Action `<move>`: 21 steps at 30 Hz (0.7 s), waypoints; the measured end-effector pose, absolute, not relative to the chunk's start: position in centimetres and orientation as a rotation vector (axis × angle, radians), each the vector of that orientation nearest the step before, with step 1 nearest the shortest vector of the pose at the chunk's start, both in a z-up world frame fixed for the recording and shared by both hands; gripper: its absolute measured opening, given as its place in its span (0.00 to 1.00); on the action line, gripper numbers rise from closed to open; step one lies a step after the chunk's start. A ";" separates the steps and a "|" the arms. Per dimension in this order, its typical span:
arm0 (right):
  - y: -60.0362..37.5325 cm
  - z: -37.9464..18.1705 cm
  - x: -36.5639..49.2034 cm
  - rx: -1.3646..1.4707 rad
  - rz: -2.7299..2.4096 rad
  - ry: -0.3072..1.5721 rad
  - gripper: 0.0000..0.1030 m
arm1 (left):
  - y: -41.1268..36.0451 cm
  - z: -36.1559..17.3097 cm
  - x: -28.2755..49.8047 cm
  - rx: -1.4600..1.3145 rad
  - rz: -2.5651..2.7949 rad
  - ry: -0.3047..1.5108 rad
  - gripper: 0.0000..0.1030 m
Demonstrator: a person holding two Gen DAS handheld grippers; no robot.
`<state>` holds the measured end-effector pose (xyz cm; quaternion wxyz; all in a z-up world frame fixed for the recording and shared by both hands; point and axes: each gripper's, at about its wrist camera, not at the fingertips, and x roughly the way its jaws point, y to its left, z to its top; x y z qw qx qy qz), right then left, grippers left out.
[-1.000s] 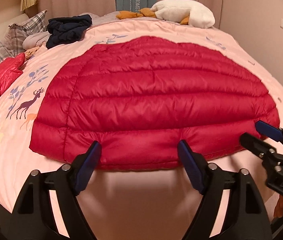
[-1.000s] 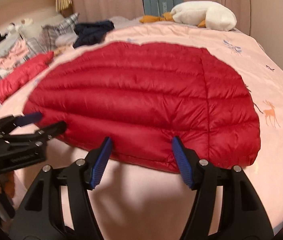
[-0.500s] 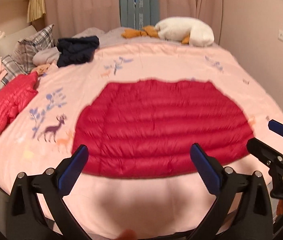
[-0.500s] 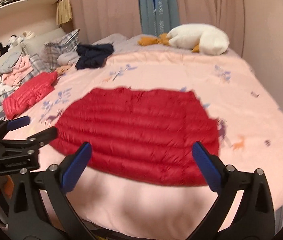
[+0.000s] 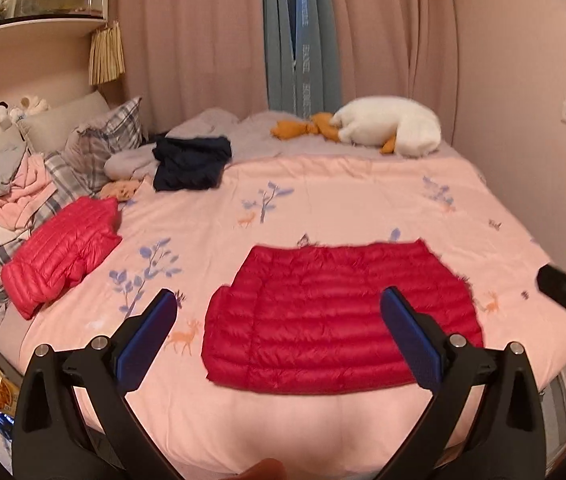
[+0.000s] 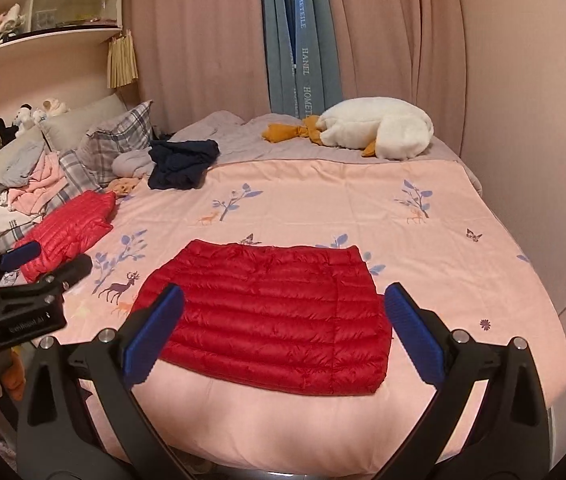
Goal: Fold large clothes
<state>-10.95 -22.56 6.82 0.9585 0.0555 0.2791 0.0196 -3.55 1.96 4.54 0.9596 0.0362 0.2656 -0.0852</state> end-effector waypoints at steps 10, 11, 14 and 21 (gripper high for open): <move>-21.7 0.2 -9.5 0.196 0.025 0.741 0.98 | 1.1 1.4 -3.7 0.074 -0.156 0.639 0.99; -21.5 -0.1 -9.4 0.198 0.021 0.746 0.98 | 1.0 1.0 -3.5 0.071 -0.161 0.657 0.99; -21.0 -0.4 -9.2 0.163 0.006 0.745 0.98 | 0.9 0.5 -3.4 0.083 -0.158 0.667 0.99; -20.2 -0.3 -9.0 0.127 0.007 0.740 0.98 | 0.7 0.3 -3.4 0.105 -0.143 0.660 0.99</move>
